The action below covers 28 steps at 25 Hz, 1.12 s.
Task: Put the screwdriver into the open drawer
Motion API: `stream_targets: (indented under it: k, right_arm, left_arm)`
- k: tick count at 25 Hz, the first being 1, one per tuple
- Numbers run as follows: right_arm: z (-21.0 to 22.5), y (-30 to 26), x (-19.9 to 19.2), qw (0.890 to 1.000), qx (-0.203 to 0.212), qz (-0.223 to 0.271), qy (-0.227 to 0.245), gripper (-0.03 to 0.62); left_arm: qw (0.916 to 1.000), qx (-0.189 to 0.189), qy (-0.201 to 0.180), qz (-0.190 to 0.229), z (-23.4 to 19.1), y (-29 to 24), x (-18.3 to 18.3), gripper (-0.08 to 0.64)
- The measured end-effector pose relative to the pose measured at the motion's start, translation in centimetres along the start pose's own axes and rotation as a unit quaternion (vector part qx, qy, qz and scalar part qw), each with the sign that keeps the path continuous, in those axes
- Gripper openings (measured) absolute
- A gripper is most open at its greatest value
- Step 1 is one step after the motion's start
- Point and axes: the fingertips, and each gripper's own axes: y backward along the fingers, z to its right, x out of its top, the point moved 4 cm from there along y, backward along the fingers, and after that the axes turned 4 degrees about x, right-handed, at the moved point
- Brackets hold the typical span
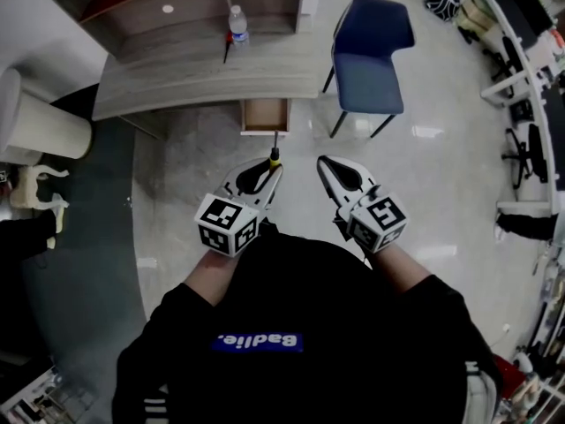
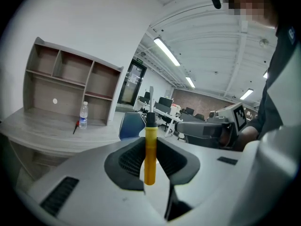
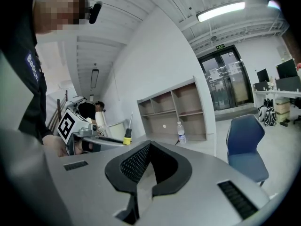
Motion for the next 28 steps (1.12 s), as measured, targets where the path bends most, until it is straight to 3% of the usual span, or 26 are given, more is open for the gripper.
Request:
stream_targets:
  k: [14,21,28]
  right_arm:
    - [3.8,-13.4,4.4,0.999,-0.051,-0.003,-0.007,0.029]
    - [5.9,-14.4,5.6,0.999,-0.044,-0.011,0.007,0.029]
    - [9.0,-14.5,6.1,1.000,-0.008,-0.009,0.004,0.029]
  left_arm:
    - [0.9982,-0.045,-0.010,-0.038,-13.0,-4.6,3.8,0.074]
    - [0.9980,-0.041,-0.003,-0.048,-13.6,-6.8,3.9,0.074]
    - [0.9979,-0.007,0.002,-0.065,-13.0,-9.4,3.0,0.074]
